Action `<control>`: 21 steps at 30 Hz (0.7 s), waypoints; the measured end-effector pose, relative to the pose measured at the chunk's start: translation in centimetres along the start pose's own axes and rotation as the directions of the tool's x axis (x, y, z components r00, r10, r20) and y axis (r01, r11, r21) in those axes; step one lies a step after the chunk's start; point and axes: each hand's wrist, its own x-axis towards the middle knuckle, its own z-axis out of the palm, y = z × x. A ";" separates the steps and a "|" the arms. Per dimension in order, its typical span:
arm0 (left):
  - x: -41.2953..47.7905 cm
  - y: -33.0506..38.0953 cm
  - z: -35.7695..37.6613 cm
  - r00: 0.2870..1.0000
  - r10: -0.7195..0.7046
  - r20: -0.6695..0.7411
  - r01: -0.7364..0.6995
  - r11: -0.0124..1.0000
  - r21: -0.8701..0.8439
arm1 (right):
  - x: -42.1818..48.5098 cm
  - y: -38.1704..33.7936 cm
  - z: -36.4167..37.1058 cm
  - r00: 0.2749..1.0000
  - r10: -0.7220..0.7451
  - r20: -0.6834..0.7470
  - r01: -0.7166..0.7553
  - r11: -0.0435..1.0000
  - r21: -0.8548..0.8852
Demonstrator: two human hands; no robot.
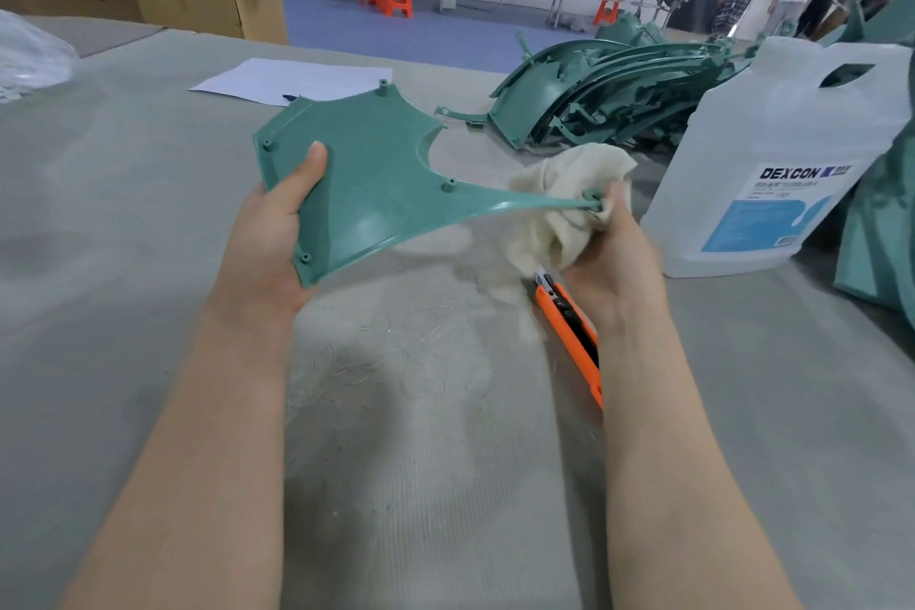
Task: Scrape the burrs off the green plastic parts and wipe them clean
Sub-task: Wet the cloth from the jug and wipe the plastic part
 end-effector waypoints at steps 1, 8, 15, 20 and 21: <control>0.0 0.0 0.0 1.000 -0.003 -0.005 0.003 1.000 -0.005 | -0.2 -0.1 0.1 0.994 0.026 0.103 -0.035 0.995 0.090; 0.0 0.0 -0.1 0.999 -0.005 0.035 0.006 1.000 -0.005 | -1.1 -0.7 0.2 0.986 0.036 0.165 -0.066 0.983 0.174; -0.1 -0.4 0.2 0.998 -0.032 0.059 0.028 0.998 0.063 | -0.5 -0.2 -0.1 0.989 -0.080 -0.123 0.051 0.973 -0.226; 0.0 -0.6 0.4 0.996 -0.090 0.014 0.089 0.994 0.056 | -0.2 -0.2 -0.2 0.981 -0.127 -0.149 0.105 0.983 -0.148; 0.1 -0.6 0.4 0.995 -0.104 0.007 0.103 0.994 0.040 | -0.3 -0.3 -0.1 0.988 -0.096 -0.121 0.089 0.994 -0.065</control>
